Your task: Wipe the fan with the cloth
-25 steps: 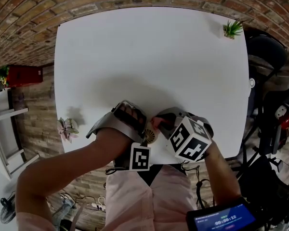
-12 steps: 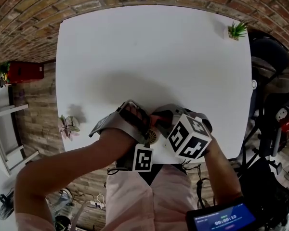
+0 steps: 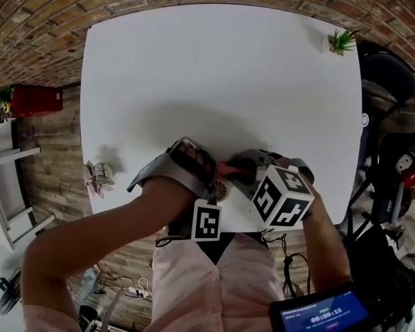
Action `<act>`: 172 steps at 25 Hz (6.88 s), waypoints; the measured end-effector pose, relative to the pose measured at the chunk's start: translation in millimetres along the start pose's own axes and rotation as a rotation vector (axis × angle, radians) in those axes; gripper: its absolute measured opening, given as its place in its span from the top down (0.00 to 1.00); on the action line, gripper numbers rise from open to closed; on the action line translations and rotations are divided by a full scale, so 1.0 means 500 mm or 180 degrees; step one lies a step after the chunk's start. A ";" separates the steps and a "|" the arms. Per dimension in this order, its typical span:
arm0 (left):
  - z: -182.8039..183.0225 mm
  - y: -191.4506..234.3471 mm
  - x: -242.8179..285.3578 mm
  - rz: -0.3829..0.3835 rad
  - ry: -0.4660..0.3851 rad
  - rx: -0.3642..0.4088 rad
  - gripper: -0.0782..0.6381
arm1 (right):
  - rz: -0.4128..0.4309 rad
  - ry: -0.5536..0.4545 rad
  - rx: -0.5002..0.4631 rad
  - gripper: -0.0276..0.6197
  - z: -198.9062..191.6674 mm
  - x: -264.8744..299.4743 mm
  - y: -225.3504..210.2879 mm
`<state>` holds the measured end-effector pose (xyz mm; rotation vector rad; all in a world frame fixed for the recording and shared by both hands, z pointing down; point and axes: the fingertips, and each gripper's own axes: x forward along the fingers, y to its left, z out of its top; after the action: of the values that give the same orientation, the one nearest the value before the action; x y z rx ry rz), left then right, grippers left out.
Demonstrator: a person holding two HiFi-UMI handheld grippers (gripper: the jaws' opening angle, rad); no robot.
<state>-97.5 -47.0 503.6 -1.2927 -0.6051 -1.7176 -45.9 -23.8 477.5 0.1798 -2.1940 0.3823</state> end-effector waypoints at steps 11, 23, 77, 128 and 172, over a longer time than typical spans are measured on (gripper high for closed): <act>0.000 -0.006 0.017 -0.0437 -0.0191 -0.0705 0.61 | 0.0037 -0.0037 0.0304 0.91 -0.059 -0.013 0.077; -0.033 -0.007 0.028 -0.1062 -0.0563 -0.2576 0.61 | -0.0102 -0.0396 0.0544 0.90 -0.047 -0.063 0.138; 0.074 0.126 -0.195 -0.0619 -0.2201 -0.3009 0.32 | -0.0486 -0.0480 0.1076 0.90 -0.150 -0.169 0.167; 0.087 0.084 -0.031 -0.0876 -0.1616 -0.2155 0.38 | -0.0861 -0.0687 0.2840 0.90 -0.104 -0.027 0.043; 0.109 0.079 -0.033 -0.0712 -0.1345 -0.1206 0.38 | -0.1094 -0.0326 0.2691 0.90 -0.207 -0.103 0.017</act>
<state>-34.9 -17.4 501.8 -1.9481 -0.7062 -1.8073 60.7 18.6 493.4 1.0325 -1.9162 1.0948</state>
